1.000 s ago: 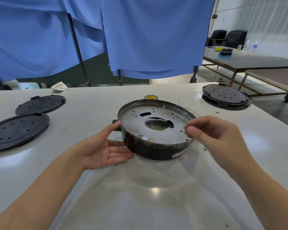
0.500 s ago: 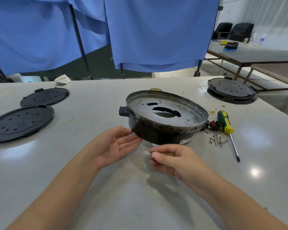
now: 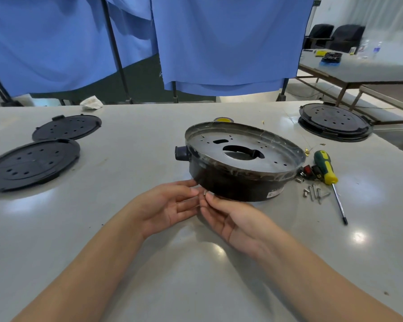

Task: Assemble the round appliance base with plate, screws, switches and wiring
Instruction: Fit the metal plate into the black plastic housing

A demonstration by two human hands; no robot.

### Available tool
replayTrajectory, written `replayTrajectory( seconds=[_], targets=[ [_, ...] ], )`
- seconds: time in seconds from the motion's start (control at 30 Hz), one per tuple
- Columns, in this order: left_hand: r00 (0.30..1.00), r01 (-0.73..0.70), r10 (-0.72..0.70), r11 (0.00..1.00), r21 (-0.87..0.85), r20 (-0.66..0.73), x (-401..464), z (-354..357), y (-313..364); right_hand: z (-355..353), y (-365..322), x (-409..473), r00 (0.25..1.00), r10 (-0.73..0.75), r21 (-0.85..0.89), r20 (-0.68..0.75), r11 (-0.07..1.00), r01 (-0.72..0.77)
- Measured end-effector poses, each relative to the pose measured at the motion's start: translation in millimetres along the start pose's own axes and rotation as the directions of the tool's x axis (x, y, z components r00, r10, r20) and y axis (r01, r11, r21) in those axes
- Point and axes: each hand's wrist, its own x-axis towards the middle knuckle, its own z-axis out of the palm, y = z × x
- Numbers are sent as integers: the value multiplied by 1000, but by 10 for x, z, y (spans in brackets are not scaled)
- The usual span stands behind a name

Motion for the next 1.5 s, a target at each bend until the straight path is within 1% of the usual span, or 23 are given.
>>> replayTrajectory(
  seconds=[0.23, 0.37, 0.5, 0.57, 0.67, 0.77, 0.87, 1.07, 1.33, 1.5],
  targets=[
    [998, -60, 61, 998, 25, -9, 38, 50, -45, 14, 50, 13, 998, -65, -47, -19, 997, 64],
    [996, -84, 84, 996, 6, -21, 48, 44, -61, 28, 69, 19, 994, -103, -68, -33, 993, 101],
    [997, -80, 80, 997, 8, -13, 47, 49, -63, 21, 71, 8, 995, -94, -80, -39, 993, 90],
    [997, -77, 77, 997, -6, -17, 45, 40, -67, 8, 27, -30, 998, -54, -41, -42, 998, 53],
    [996, -83, 83, 996, -22, -39, 38, 28, -59, -35, -76, -114, 998, -24, 97, -57, 995, 29],
    [994, -96, 94, 995, -38, -51, 35, 31, -47, -54, -141, -173, 995, -69, 138, -67, 987, 78],
    [993, -114, 112, 992, -45, -47, 35, 39, -37, -55, -147, -174, 993, -111, 125, -27, 986, 114],
    [985, -129, 122, 990, -50, -118, 56, 12, -48, -68, -93, -124, 990, -138, 62, 24, 989, 136],
    [968, -120, 97, 989, -91, -230, 57, 19, -60, -52, -118, -116, 985, -167, 85, 32, 983, 164],
    [969, -111, 86, 989, -100, -230, 43, 28, -64, -39, -131, -127, 979, -199, 75, 38, 978, 196]
  ],
)
